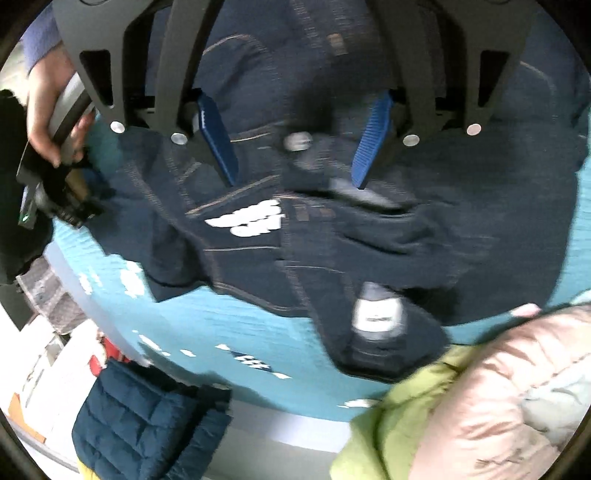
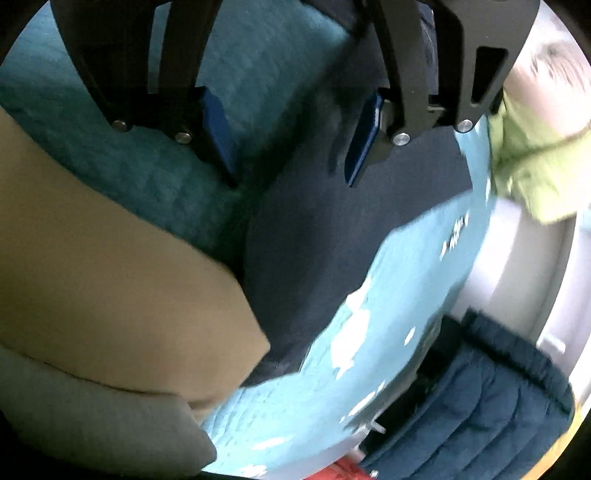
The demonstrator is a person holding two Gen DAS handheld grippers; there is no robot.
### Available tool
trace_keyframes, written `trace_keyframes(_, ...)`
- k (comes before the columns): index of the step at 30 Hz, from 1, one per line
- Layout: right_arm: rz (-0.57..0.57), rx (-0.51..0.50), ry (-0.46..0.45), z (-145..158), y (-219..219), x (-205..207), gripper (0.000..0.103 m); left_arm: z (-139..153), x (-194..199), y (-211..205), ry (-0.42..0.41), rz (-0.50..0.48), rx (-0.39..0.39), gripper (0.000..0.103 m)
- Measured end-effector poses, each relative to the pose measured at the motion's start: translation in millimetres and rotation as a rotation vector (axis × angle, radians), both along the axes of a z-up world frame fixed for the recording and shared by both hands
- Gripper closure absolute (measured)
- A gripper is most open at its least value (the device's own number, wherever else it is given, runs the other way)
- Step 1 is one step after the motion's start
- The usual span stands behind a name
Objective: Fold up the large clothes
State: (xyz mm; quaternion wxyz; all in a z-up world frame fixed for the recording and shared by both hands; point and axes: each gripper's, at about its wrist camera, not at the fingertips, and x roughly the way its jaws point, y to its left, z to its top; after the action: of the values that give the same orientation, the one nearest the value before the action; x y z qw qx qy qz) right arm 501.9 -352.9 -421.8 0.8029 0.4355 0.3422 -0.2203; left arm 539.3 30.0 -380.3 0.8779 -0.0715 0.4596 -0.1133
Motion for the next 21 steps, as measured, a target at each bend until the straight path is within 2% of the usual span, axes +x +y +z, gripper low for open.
trace_keyframes(1,-0.005,-0.011,-0.004,0,1,3,0.054,0,-1,6,0.001,0.008,0.003,0.037)
trace_keyframes(2,-0.009,-0.018,-0.013,0,0,5,0.082,-1,-2,15,0.006,0.021,-0.003,0.037)
trace_keyframes(3,-0.001,-0.016,-0.026,0,0,8,0.098,-2,-2,24,0.016,0.045,-0.006,0.037)
trace_keyframes(5,-0.016,-0.036,-0.047,8,2,5,0.099,-4,-4,41,0.033,0.081,-0.021,0.037)
trace_keyframes(9,0.061,-0.209,-0.136,52,36,4,0.099,-6,-11,78,0.057,0.141,-0.065,0.037)
trace_keyframes(13,0.194,-0.416,-0.279,115,97,10,0.099,-2,-24,119,0.056,0.2,-0.06,0.037)
trace_keyframes(15,0.299,-0.5,-0.349,140,137,12,0.099,3,-33,146,0.054,0.248,-0.064,0.037)
trace_keyframes(17,0.475,-0.553,-0.432,159,196,11,0.099,8,-41,176,0.051,0.309,-0.074,0.034)
trace_keyframes(19,0.667,-0.595,-0.464,159,256,9,0.099,11,-47,197,0.049,0.358,-0.073,0.034)
trace_keyframes(21,0.884,-0.587,-0.428,138,317,5,0.095,14,-57,220,0.044,0.404,-0.068,0.034)
